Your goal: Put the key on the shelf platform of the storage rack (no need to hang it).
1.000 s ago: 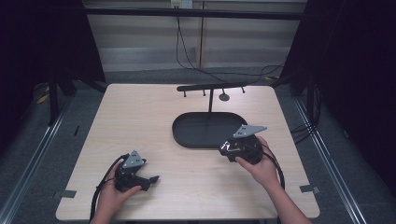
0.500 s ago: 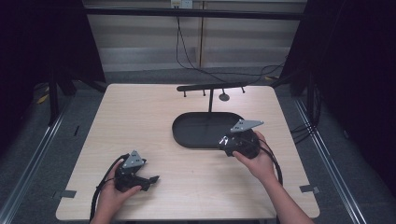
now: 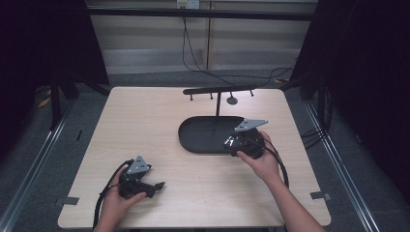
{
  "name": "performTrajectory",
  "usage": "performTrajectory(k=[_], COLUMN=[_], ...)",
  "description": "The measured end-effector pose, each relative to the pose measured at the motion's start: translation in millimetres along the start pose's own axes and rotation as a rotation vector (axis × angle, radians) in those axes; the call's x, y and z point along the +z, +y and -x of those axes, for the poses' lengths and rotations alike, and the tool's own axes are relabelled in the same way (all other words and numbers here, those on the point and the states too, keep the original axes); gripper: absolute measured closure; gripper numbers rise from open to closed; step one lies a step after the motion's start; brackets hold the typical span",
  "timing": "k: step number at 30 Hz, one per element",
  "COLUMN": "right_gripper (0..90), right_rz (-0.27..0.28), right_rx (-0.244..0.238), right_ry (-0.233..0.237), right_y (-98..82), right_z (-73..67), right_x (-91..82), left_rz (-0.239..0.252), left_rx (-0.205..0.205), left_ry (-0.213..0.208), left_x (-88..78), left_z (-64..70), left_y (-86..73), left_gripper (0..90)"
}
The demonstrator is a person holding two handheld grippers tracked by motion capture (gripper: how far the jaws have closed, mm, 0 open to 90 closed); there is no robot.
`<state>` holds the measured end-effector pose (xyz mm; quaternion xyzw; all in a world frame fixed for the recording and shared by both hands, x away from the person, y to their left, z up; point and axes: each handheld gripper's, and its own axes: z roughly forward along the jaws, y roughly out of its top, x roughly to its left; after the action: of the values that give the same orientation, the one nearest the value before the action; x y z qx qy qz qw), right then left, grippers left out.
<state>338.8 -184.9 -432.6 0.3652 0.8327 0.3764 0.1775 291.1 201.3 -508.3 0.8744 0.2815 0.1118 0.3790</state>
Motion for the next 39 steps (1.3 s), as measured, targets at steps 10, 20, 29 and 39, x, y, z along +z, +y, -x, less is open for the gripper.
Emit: performTrajectory(k=[10, 20, 29, 39], right_gripper=[43.0, 43.0, 43.0, 43.0], right_rz=[-0.006, -0.008, -0.009, -0.024], right_rx=[0.008, 0.029, 0.04, 0.033], right_ry=[-0.029, -0.053, -0.061, -0.077], right_y=[1.4, 0.2, 0.1, 6.4], right_z=[5.6, 12.9, 15.7, 17.4], right_x=[8.6, 15.3, 21.2, 30.8], left_rz=[0.0, 0.0, 0.0, -0.001], left_rx=[0.0, 0.0, 0.0, 0.0], left_ry=[0.0, 0.0, 0.0, 0.0], left_x=[0.0, 0.0, 0.0, 0.0], left_z=[0.0, 0.0, 0.0, 0.0], left_y=[0.0, 0.0, 0.0, 0.0], left_gripper=[15.9, 15.9, 15.9, 15.9])
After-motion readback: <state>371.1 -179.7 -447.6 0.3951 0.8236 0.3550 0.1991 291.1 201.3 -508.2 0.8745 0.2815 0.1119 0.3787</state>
